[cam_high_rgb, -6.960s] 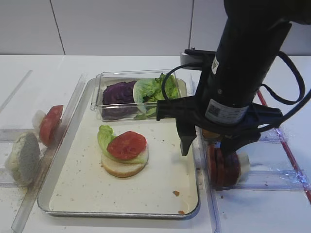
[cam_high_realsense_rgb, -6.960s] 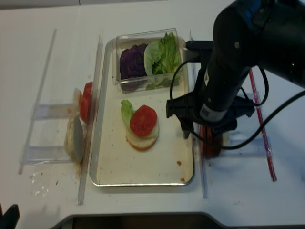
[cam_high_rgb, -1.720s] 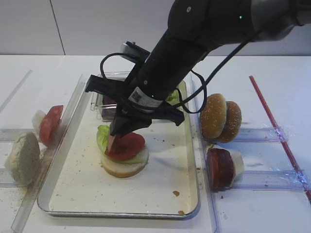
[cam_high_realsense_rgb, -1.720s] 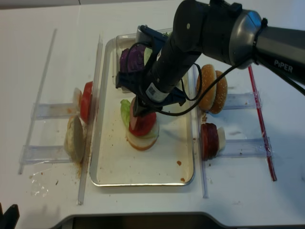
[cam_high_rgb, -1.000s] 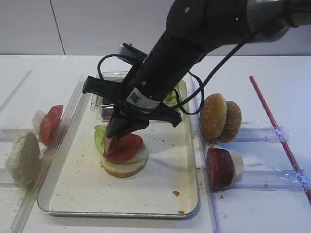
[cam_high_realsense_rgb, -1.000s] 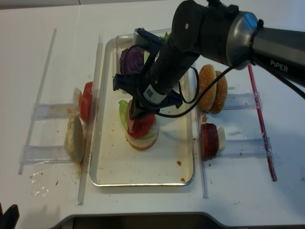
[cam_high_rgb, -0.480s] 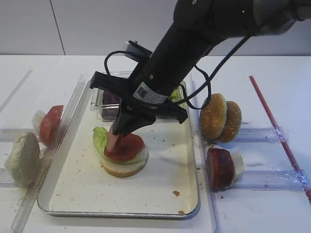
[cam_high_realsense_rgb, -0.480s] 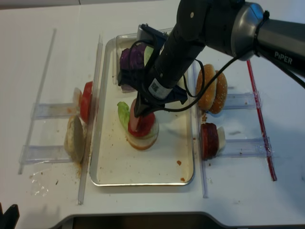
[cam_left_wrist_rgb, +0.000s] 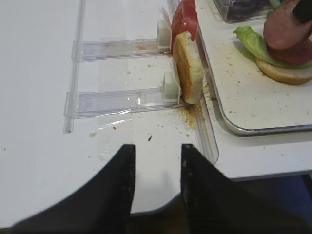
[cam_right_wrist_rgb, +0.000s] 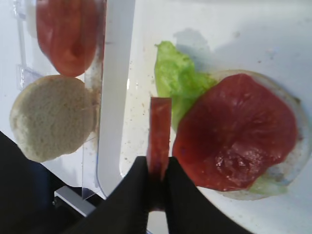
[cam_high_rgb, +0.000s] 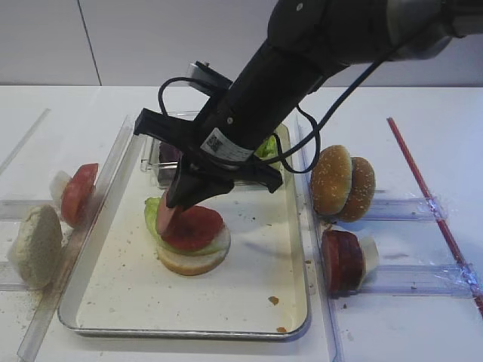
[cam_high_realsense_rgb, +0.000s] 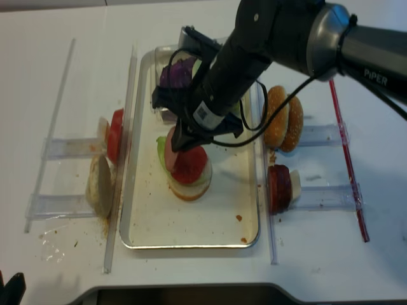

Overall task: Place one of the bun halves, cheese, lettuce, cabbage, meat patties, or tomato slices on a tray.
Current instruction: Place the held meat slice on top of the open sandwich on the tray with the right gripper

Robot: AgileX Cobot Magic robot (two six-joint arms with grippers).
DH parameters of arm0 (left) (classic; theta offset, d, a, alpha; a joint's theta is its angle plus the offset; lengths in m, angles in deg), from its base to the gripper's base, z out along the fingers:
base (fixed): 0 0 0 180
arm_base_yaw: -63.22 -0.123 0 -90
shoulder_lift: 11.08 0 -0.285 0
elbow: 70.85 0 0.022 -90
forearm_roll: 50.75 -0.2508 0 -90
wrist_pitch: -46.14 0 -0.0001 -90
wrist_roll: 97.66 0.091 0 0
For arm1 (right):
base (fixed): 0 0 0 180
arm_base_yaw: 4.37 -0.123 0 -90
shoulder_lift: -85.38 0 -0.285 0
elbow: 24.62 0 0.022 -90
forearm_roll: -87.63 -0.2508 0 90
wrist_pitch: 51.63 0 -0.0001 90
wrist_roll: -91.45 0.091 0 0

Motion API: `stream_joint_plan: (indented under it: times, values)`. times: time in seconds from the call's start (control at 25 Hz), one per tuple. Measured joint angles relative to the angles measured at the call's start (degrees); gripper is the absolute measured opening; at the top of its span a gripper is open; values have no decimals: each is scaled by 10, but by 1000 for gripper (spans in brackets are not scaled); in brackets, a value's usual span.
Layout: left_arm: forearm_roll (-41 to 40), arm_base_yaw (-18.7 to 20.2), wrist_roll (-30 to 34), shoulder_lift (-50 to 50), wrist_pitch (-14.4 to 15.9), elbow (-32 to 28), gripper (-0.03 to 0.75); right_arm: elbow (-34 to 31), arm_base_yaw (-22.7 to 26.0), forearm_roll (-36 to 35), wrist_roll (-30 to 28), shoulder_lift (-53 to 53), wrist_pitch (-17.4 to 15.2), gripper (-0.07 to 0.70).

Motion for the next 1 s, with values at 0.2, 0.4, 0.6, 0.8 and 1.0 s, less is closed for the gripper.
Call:
stream_joint_plan:
  times: [0.2, 0.4, 0.6, 0.8, 1.0]
  values:
    - [0, 0, 0, 0, 0, 0, 224, 0, 0, 20, 2, -6, -12, 108]
    - [0, 0, 0, 0, 0, 0, 224, 0, 0, 39, 3, -7, -17, 108]
    - [0, 0, 0, 0, 0, 0, 224, 0, 0, 66, 16, -14, -24, 108]
    - [0, 0, 0, 0, 0, 0, 224, 0, 0, 79, 21, -18, -30, 111]
    - [0, 0, 0, 0, 0, 0, 224, 1, 0, 93, 22, -18, -39, 231]
